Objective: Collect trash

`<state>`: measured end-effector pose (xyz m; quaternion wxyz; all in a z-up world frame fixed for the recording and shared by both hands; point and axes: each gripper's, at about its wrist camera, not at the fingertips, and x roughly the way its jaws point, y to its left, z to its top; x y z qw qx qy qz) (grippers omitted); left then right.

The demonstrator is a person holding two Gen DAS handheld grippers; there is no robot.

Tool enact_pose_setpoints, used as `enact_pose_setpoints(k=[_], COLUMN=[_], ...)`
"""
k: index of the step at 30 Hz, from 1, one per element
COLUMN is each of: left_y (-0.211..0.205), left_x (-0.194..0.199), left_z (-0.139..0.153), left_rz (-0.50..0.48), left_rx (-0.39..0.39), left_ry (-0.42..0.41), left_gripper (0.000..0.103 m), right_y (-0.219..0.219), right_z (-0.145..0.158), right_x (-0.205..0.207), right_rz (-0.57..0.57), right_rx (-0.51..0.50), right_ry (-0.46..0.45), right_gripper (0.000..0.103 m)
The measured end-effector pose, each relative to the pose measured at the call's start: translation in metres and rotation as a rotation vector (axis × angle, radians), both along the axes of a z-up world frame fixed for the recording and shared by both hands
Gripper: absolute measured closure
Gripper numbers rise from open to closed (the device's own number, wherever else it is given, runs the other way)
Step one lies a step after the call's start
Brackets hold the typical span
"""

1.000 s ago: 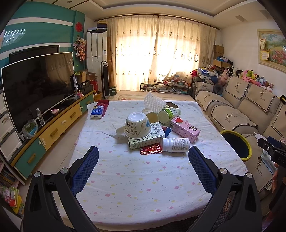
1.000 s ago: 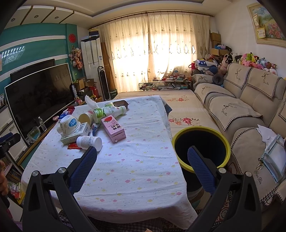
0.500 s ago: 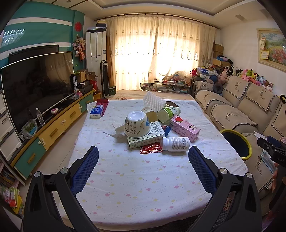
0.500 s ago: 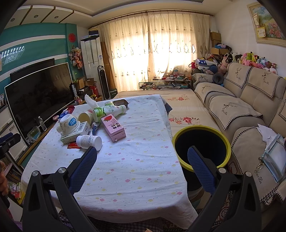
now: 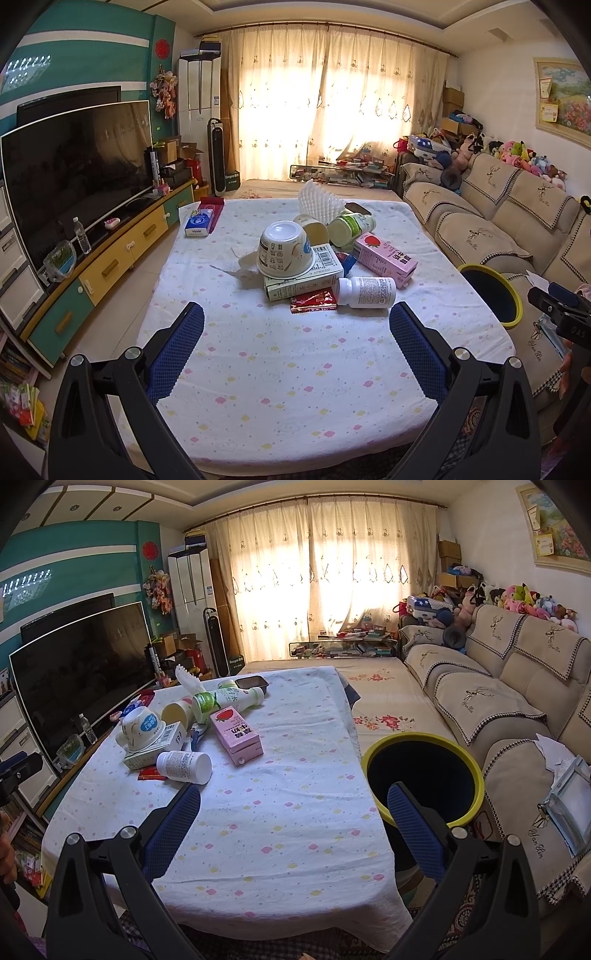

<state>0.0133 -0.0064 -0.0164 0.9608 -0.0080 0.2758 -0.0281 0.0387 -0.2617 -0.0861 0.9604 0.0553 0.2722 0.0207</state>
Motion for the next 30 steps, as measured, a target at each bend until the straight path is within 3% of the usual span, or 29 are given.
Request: enact_pose_setpoints(k=[6,13,22,25,30], left_y=[0.006,0.022,0.04,0.042,0.039], left_x=[0.006,0.017,0.034,0.042,0.056], left_z=[-0.002,-0.01,-0.026,-0.03,-0.038], left_rz=[0.015,0.045,0.064,0.069,0.056], left_rx=[-0.005,-0.022,-0.036,-0.037,-0.033], left_ry=[0.003,0.018,0.043,0.049,0.061], left_gripper=[0.004,0.004,0.004,0.004,0.004], right_y=[0.007,0.047,0.074,0.072,0.077], right_z=[-0.002,-0.014,-0.033,-0.041,-0.057], right_x=[0.011,0.045,0.132,0.162,0.203], right_rz=[0.025,0.137,0.2,0.207,0.223], right_rx=[0.002,0.007,-0.021,-0.03,-0.089], right_ry=[0.014,0.043,0.082,0.113,0.165], right_gripper=[0.006,0.006,0.007,0.015,0.017])
